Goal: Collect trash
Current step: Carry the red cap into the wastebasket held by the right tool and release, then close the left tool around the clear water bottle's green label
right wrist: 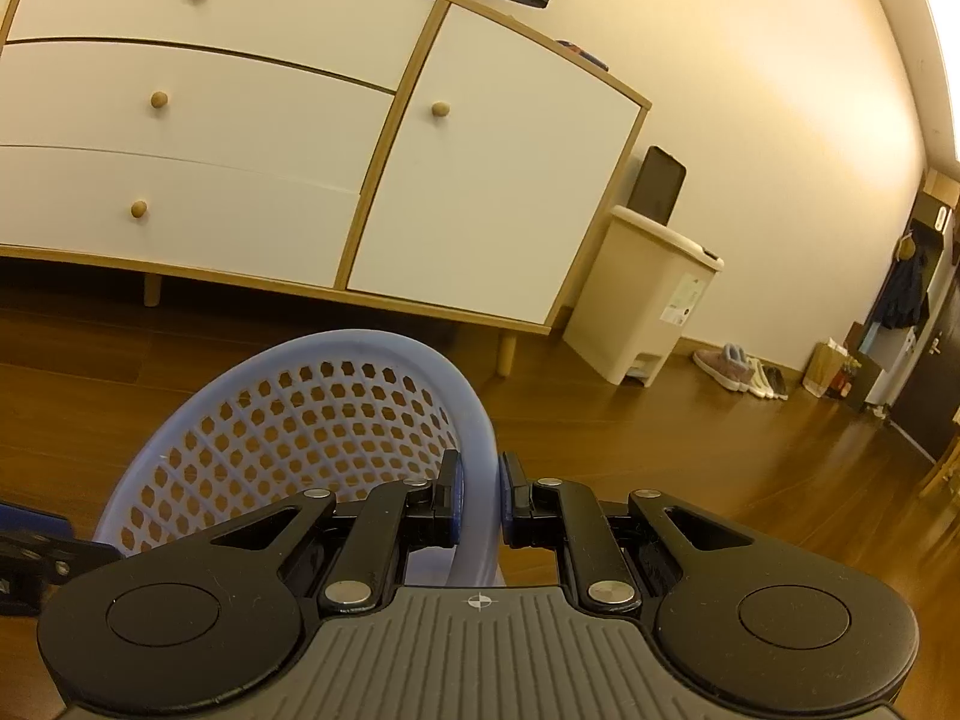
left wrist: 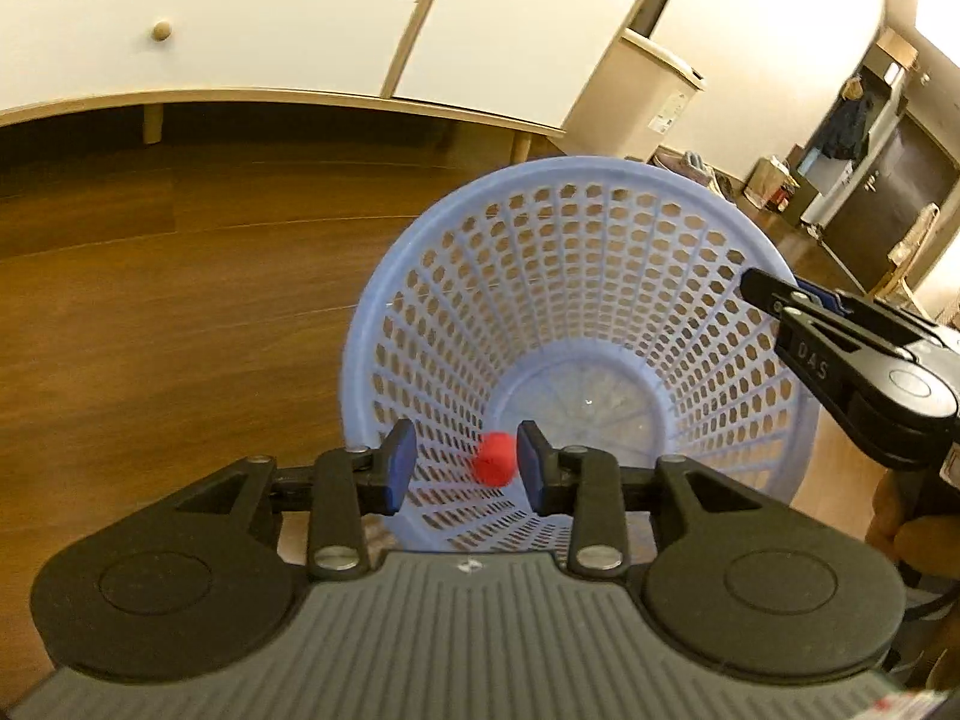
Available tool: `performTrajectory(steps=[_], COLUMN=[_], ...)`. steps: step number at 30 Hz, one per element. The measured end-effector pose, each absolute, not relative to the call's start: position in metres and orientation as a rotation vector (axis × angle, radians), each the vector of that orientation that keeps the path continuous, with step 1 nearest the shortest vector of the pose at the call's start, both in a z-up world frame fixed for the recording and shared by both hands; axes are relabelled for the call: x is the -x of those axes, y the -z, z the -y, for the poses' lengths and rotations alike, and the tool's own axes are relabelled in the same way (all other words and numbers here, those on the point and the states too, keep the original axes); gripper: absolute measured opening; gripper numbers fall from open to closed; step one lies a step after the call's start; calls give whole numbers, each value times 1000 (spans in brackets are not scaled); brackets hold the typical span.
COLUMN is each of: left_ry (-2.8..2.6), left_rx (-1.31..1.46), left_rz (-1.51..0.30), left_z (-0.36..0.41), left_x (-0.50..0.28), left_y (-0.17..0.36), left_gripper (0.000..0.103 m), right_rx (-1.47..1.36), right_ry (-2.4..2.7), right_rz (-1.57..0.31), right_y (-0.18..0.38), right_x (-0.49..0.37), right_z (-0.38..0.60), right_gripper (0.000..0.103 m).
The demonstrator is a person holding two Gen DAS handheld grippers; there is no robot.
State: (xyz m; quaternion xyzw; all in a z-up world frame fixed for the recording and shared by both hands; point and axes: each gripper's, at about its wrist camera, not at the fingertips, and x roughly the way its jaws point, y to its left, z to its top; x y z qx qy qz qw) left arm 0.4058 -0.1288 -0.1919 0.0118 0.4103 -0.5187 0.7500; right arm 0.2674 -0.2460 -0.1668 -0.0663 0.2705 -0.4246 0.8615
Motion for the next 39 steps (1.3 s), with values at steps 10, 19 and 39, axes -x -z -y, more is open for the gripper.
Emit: performTrajectory(steps=[10,19,39], left_ry=[1038,888,607], left_rx=[-43,-26,-152], left_rz=[-891,-918,-961], left_z=[83,5,-188], left_x=[-424,-425,-407], left_y=[190,192,185], left_gripper=[31,31,32], right_rx=[133,90,-86], right_ry=[858,757,537], right_rz=[-567,-552,-514], right_y=[163,159,144], right_x=[-270,-286,-316], right_z=[240,209,97], right_gripper=[8,8,8])
